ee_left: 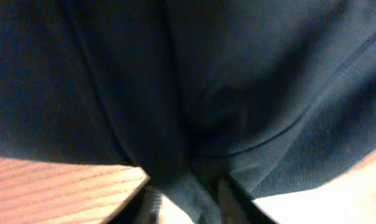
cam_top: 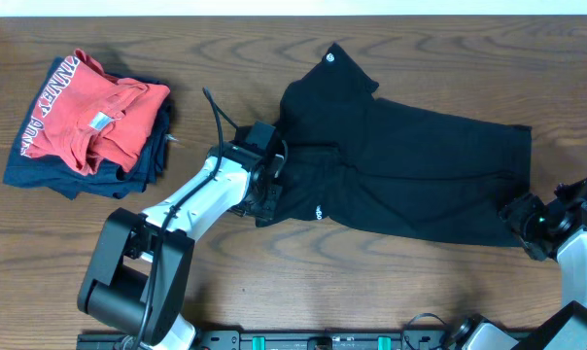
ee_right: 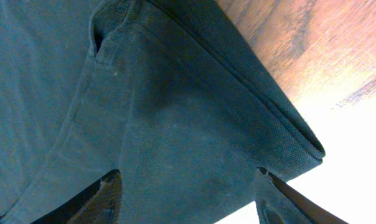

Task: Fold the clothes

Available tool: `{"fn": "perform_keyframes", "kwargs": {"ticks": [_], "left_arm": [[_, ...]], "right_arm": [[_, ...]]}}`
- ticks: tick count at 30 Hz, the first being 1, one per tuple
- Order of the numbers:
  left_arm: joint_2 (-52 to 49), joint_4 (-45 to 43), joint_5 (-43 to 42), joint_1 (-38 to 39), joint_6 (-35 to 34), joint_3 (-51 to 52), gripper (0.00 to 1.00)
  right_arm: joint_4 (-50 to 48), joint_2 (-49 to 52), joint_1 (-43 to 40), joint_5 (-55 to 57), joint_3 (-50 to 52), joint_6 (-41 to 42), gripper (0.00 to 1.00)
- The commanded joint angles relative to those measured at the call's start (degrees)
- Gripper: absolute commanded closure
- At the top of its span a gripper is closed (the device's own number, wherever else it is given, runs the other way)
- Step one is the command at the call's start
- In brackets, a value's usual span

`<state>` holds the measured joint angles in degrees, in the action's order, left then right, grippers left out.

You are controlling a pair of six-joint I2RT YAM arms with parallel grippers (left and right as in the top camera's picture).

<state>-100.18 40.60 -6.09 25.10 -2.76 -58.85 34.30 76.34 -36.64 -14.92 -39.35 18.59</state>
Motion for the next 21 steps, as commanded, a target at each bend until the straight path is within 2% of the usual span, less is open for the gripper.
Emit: {"fn": "perform_keyframes", "kwargs": {"ticks": [1, 2, 8, 14, 19, 21], "left_arm": [[-2.12, 0.17, 3.93, -0.90, 0.55, 1.31, 0.91], [-2.56, 0.20, 4.70, -1.22, 0.57, 1.53, 0.94], [-3.48, -0.72, 7.93, -6.45, 0.52, 2.62, 0.94], [-3.32, -0.15, 5.77, -12.52, -0.09, 1.33, 0.94], [-1.16, 2.08, 3.91, -13.27, 0.17, 0.07, 0.94], [0.74, 4.09, 3.89, -13.18, 0.15, -0.59, 0.92]], "right_arm": [[0.00, -0.39, 0.17, 0.59, -0.28, -0.46, 0.34], [0.00, -0.39, 0.17, 0.63, -0.28, -0.46, 0.34], [0.28, -0.39, 0.17, 2.93, -0.26, -0.44, 0.33], [1.16, -0.13, 0.20, 5.44, -0.04, -0.44, 0.30], [0.59, -0.13, 0.17, 9.53, 1.31, -0.39, 0.30], [-1.49, -0.15, 0.24, 5.70, 1.36, -0.90, 0.34]]}}
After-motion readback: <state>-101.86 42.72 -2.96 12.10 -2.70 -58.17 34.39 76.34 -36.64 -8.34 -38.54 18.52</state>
